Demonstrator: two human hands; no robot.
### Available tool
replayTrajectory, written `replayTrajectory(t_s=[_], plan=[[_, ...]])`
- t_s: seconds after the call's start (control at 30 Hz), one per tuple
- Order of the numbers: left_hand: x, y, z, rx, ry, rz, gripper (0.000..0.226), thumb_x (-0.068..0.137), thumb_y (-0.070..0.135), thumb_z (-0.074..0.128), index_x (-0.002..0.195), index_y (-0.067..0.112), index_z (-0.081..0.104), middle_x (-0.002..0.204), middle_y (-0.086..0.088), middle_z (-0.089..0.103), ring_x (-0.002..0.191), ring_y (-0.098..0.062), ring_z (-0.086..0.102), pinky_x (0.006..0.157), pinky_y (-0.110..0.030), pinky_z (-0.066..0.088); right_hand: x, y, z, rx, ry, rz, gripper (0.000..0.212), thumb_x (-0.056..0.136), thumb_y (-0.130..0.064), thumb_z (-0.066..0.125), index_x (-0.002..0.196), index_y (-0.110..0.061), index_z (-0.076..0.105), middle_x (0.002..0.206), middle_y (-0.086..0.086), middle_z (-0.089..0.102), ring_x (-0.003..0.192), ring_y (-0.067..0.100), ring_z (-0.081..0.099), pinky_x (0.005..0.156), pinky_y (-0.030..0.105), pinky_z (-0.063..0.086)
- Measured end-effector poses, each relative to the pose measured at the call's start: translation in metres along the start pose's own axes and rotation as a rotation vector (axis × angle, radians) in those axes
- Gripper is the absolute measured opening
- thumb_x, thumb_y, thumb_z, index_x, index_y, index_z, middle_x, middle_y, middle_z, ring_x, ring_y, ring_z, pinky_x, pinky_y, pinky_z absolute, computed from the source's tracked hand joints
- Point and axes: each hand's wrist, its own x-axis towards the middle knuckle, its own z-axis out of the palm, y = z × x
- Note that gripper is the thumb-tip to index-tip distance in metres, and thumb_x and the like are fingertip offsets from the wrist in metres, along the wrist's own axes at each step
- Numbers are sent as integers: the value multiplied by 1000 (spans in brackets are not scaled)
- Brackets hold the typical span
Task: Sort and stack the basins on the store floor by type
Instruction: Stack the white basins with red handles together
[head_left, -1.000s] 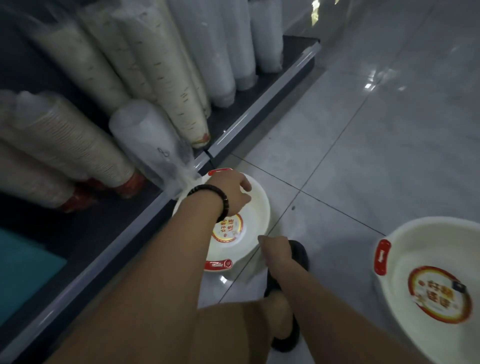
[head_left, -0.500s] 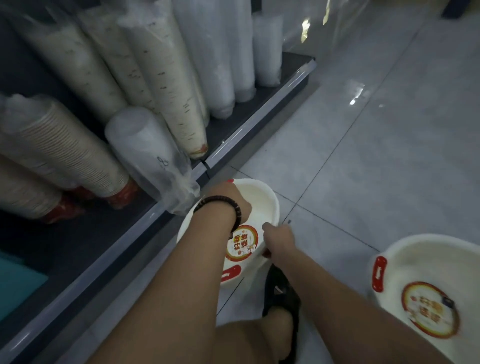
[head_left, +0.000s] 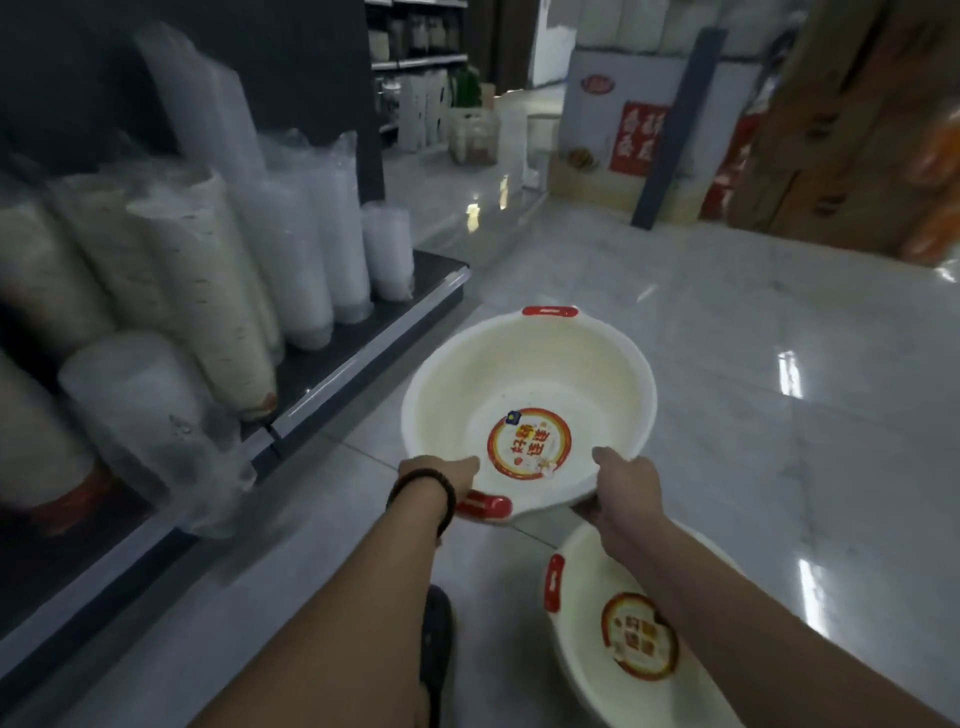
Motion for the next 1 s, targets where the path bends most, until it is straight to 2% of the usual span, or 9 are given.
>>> replayTrajectory(t_s=[0.1,0.2,0.3,0.43,0.53,0.67,0.8,0.93,1.0], plan=[[-22,11,47,-220,5,80,67,67,4,80,128,14,53,118,-16,68,91,-38,71,56,-51,63,-3,-8,-44,93,48,17,39,95,-15,63,132,-12,51,116,20,67,99,38,71,61,43,64],[-42,20,86,-275,1,192,53,74,-8,64,118,21,56,110,-10,67,99,-36,67,65,-54,64,0,-24,-110,-49,62,32,42,94,-29,70,129,-13,53,112,19,70,90,36,73,71,46,65],[-49,23,107,-95,-71,296,45,78,-8,62,111,21,57,97,-5,63,99,-35,64,82,-54,63,11,-39,-186,-208,112,-34,47,90,-36,76,124,-10,57,112,16,69,101,38,72,86,52,63],[-50,36,118,240,-151,483,49,76,-3,68,115,25,60,102,-3,66,93,-28,65,83,-46,61,22,-49,-277,-286,213,-93,29,88,-17,81,112,-9,68,104,13,73,87,32,72,68,40,61],[-52,38,135,424,-157,591,54,74,7,79,119,30,59,111,0,64,99,-26,64,83,-39,56,29,-39,-318,-426,225,-118,27,84,-13,84,108,-14,74,96,9,76,81,30,72,70,35,57],[-41,23,160,416,-92,586,49,75,21,88,113,24,57,110,1,62,101,-25,62,85,-37,52,36,-20,-324,-504,285,-167,17,88,-18,82,101,-14,71,92,6,73,81,25,69,70,32,52],[-22,-6,185,413,-39,507,30,82,7,76,108,16,65,106,-8,69,92,-28,65,71,-35,55,58,-2,-319,-370,372,-102,37,82,-25,86,111,-9,71,98,8,73,89,31,71,82,40,59],[-1,-40,206,328,88,441,45,79,6,79,120,14,63,111,-9,68,96,-29,65,85,-44,62,73,36,-317,-362,381,-22,45,86,-23,83,125,-8,69,108,10,71,97,32,69,87,43,58],[11,-62,216,336,118,426,49,80,7,80,126,14,61,118,-10,66,97,-27,61,90,-41,59,82,60,-320,-349,370,28,44,88,-20,82,128,-7,71,108,11,73,96,32,71,92,48,61]])
